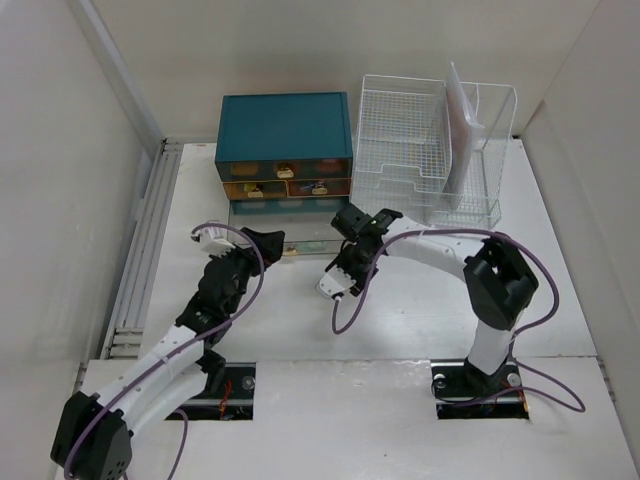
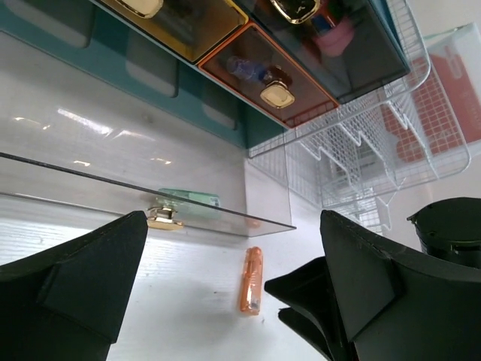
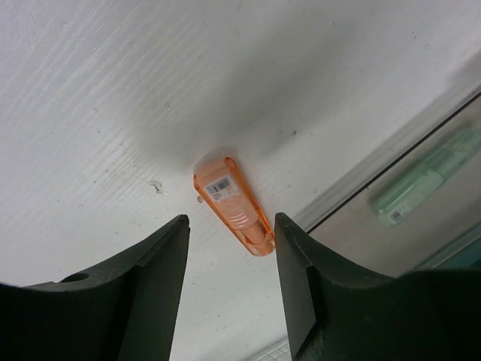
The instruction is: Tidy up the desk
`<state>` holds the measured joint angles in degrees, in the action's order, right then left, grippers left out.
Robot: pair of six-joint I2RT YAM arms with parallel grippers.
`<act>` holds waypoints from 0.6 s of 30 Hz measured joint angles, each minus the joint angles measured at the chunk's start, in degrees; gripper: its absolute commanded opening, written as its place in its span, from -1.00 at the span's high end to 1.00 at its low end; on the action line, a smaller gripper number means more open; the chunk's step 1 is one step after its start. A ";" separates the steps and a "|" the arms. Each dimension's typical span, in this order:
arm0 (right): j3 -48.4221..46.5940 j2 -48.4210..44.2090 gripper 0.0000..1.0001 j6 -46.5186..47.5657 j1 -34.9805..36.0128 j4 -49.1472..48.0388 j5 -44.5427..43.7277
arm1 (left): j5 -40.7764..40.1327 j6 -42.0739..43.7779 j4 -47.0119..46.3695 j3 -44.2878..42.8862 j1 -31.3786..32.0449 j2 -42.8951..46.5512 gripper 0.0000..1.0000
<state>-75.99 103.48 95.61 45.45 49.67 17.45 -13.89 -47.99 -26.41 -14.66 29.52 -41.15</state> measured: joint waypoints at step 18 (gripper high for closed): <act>1.38 5.60 0.17 1.05 0.07 -4.13 -3.98 | 0.15 3.67 6.27 -0.48 0.00 6.10 -1.00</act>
<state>-74.61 109.08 96.66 45.52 45.54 13.47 -13.74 -44.31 -20.14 -15.14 29.52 -35.05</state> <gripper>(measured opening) 0.476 0.997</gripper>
